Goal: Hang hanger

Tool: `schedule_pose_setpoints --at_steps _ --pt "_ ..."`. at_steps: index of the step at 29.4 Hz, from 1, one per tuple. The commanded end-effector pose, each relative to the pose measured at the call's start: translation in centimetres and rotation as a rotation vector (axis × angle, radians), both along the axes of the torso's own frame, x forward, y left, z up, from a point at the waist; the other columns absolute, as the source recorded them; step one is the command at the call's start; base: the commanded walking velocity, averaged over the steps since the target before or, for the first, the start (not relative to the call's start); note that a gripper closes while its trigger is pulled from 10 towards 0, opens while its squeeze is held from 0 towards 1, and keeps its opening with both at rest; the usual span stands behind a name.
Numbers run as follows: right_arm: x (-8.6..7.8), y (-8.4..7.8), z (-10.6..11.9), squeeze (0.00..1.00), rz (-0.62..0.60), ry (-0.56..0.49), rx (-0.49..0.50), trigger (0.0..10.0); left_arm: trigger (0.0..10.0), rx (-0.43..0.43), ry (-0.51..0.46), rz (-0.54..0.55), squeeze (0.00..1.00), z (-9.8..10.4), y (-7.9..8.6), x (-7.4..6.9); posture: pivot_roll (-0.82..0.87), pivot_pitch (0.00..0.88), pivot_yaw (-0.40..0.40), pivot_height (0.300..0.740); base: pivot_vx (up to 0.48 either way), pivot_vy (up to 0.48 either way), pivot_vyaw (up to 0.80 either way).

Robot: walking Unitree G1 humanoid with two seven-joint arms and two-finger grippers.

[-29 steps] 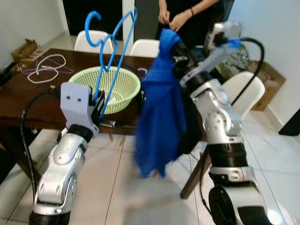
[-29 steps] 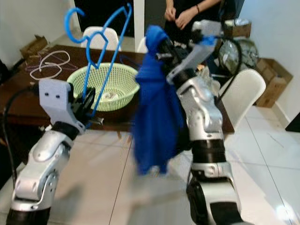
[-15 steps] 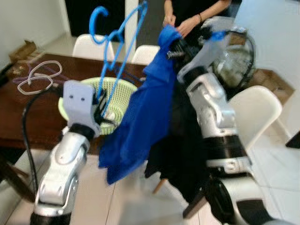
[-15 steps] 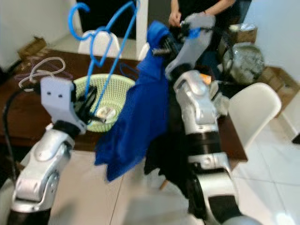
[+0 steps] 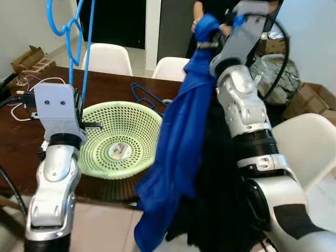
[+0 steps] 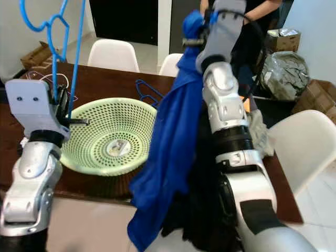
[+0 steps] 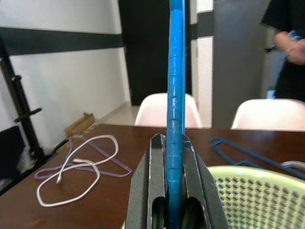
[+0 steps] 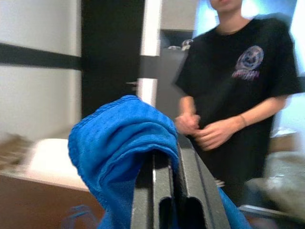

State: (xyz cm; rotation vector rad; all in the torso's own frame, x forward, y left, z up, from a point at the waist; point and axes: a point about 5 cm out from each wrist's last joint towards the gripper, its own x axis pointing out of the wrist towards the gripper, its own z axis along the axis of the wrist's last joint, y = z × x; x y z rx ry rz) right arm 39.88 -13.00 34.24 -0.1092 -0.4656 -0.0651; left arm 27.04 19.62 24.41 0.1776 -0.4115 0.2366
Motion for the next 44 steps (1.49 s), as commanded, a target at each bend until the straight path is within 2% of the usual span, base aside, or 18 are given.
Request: schedule_pose_setpoints --at_steps 1,3,6,7,11,13,14,15,16,19,21,23,24,33,37,40,43,44 --pt "0.2 -1.7 -0.2 0.0 -0.108 0.008 -0.046 10.0 10.0 0.006 0.009 0.008 0.0 -0.2 -0.3 -0.3 0.11 0.0 -0.093 0.74 0.0 0.0 0.0" --pt "0.3 -2.3 -0.1 0.0 -0.136 0.01 -0.079 10.0 10.0 0.004 0.017 0.017 0.0 -0.4 -0.2 -0.5 0.11 0.0 -0.091 0.74 0.0 0.0 0.0" --pt "0.7 -3.2 -1.4 0.0 -0.166 0.095 -0.252 10.0 10.0 0.002 0.051 0.045 0.0 -1.2 0.3 -1.2 0.11 0.0 -0.089 0.74 0.0 0.0 0.0" --pt "0.7 -3.2 -1.4 0.0 -0.166 0.095 -0.252 10.0 10.0 0.002 0.051 0.045 0.0 -1.2 0.3 -1.2 0.11 0.0 -0.089 0.74 0.0 0.0 0.0" --pt "1.0 -3.5 -3.2 0.0 -0.221 0.179 -0.401 10.0 10.0 0.001 0.069 0.054 0.0 -1.7 0.4 -1.5 0.11 0.0 -0.089 0.74 0.0 0.0 0.0" --pt "1.3 -4.4 -4.9 0.0 -0.301 0.256 -0.527 10.0 10.0 0.0 0.074 0.055 0.0 -1.8 0.4 -1.7 0.11 0.0 -0.09 0.74 0.0 0.0 0.0" --pt "1.3 -4.4 -4.9 0.0 -0.301 0.256 -0.527 10.0 10.0 0.0 0.074 0.055 0.0 -1.8 0.4 -1.7 0.11 0.0 -0.09 0.74 0.0 0.0 0.0" --pt "1.4 -5.1 -6.7 0.0 -0.291 0.342 -0.579 10.0 10.0 0.0 0.077 0.057 0.0 -1.9 0.4 -1.7 0.11 0.0 -0.092 0.74 0.0 0.0 0.0" --pt "1.4 -5.1 -6.7 0.0 -0.291 0.342 -0.579 10.0 10.0 0.0 0.077 0.057 0.0 -1.9 0.4 -1.7 0.11 0.0 -0.092 0.74 0.0 0.0 0.0" --pt "1.4 -4.2 -8.7 0.01 -0.162 0.42 -0.618 10.0 10.0 0.0 0.078 0.057 0.0 -1.9 0.3 -1.7 0.11 0.0 -0.089 0.74 0.0 0.0 0.0" --pt "1.2 -3.5 -10.0 0.07 -0.085 0.472 -0.651 10.0 10.0 -0.002 0.08 0.056 0.0 -1.9 0.2 -1.7 0.11 0.0 -0.088 0.74 0.0 0.0 0.0" --pt "0.7 -2.4 -12.1 1.0 0.042 0.558 -0.7 10.0 10.0 -0.004 0.083 0.053 0.0 -2.0 0.1 -1.7 0.11 0.0 -0.088 0.74 0.0 0.0 0.0" --pt "0.5 -2.2 -12.6 1.0 0.071 0.582 -0.712 10.0 10.0 -0.004 0.084 0.052 0.0 -2.0 0.0 -1.6 0.11 0.0 -0.088 0.74 0.0 0.0 0.0" --pt "0.4 -3.6 -13.0 1.0 0.049 0.619 -0.666 10.0 10.0 -0.002 0.097 0.051 0.0 -2.3 0.1 -1.8 0.11 0.0 -0.085 0.74 0.0 0.0 0.0" --pt "0.0 -4.0 -11.7 1.0 0.213 0.546 -0.441 10.0 10.0 0.016 0.112 0.078 0.0 -2.7 0.7 -1.6 0.1 0.0 -0.082 0.74 0.0 0.0 0.0" --pt "0.0 -4.0 -11.7 1.0 0.213 0.546 -0.441 10.0 10.0 0.016 0.112 0.078 0.0 -2.7 0.7 -1.6 0.1 0.0 -0.082 0.74 0.0 0.0 0.0" --pt "-0.9 -4.2 -9.3 1.0 0.423 0.41 -0.153 10.0 10.0 0.032 0.104 0.091 0.0 -2.3 0.8 -1.1 0.1 0.0 -0.076 0.74 0.0 0.0 0.0" --pt "-0.9 -4.2 -9.3 1.0 0.423 0.41 -0.153 10.0 10.0 0.032 0.104 0.091 0.0 -2.3 0.8 -1.1 0.1 0.0 -0.076 0.74 0.0 0.0 0.0"
